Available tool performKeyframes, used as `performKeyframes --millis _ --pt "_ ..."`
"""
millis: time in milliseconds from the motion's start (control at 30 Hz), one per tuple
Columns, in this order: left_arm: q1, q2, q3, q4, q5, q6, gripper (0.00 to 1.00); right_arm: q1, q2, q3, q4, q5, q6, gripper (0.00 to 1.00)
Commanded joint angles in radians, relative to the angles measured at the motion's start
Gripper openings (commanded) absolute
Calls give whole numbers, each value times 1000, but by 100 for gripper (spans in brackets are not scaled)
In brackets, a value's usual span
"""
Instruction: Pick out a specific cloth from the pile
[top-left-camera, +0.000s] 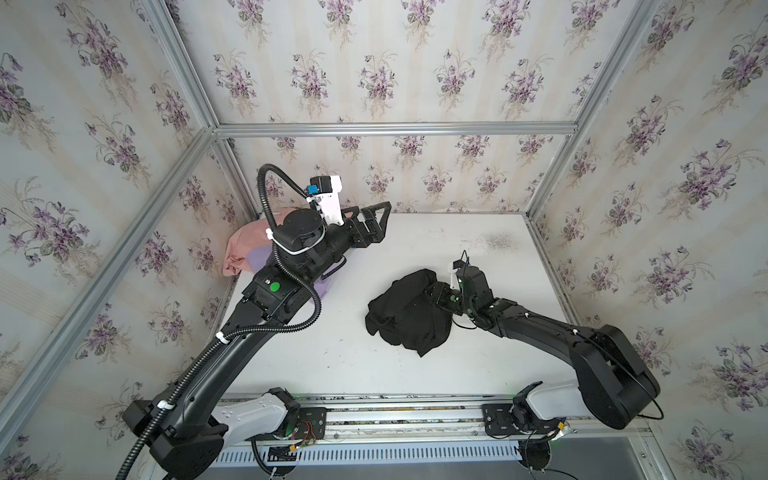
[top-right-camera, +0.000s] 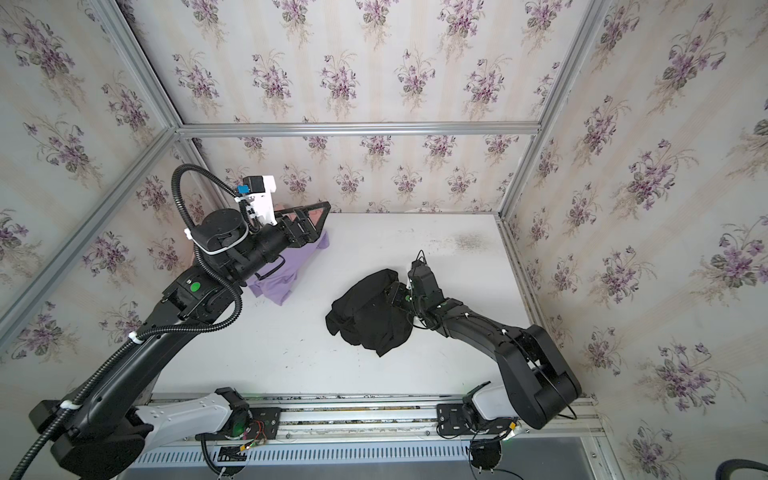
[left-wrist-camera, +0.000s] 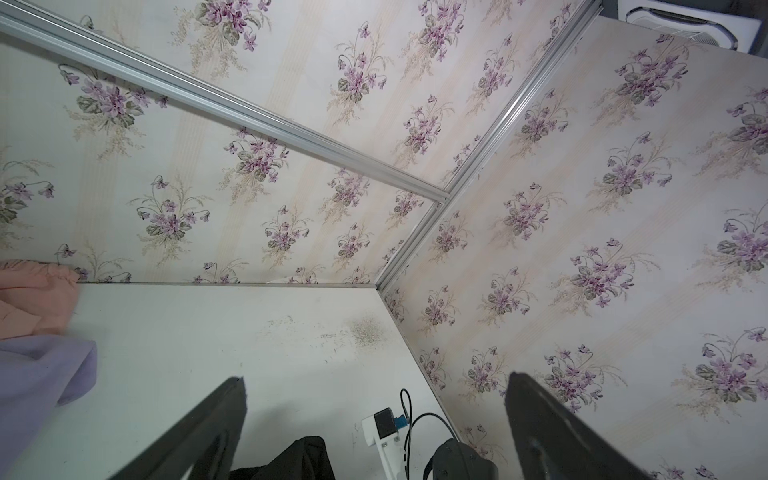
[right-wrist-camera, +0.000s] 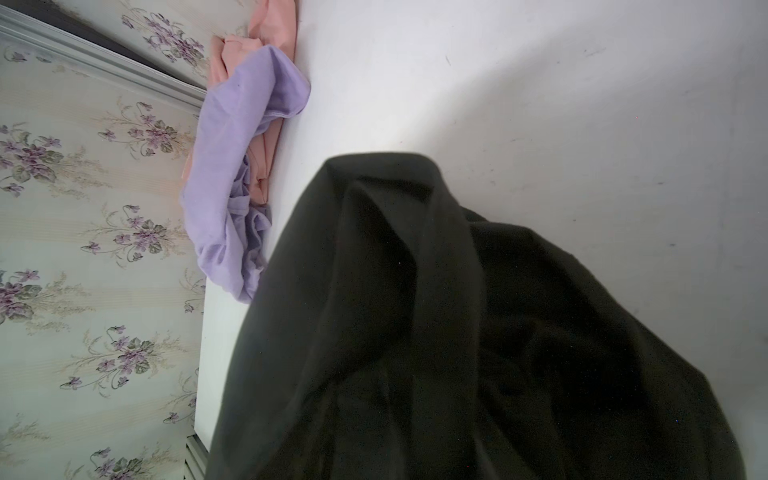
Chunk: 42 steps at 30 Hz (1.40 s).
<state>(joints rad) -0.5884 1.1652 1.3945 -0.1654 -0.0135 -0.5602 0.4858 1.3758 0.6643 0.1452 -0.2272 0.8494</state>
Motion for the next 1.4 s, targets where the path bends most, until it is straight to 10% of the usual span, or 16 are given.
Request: performKeyframes --millis 0,333,533,667,933,1367 --pt "4 -18 -13 47 -7 8 99 -4 -62 -15 -58 37 -30 52" --pt "7 -167 -277 56 -237 144 99 -21 -377 -93 -208 300 -497 64" --pt "19 -280 -636 110 -595 279 99 -25 -510 -246 8 565 -904 77" --pt "75 -284 -812 197 -604 466 99 -55 -383 -389 359 639 -1089 80" --pt "206 -194 -999 549 -505 709 99 -149 182 -482 1263 729 -1159 87" --pt "475 100 -1126 1084 -274 605 99 -334 183 -335 902 584 -939 100"
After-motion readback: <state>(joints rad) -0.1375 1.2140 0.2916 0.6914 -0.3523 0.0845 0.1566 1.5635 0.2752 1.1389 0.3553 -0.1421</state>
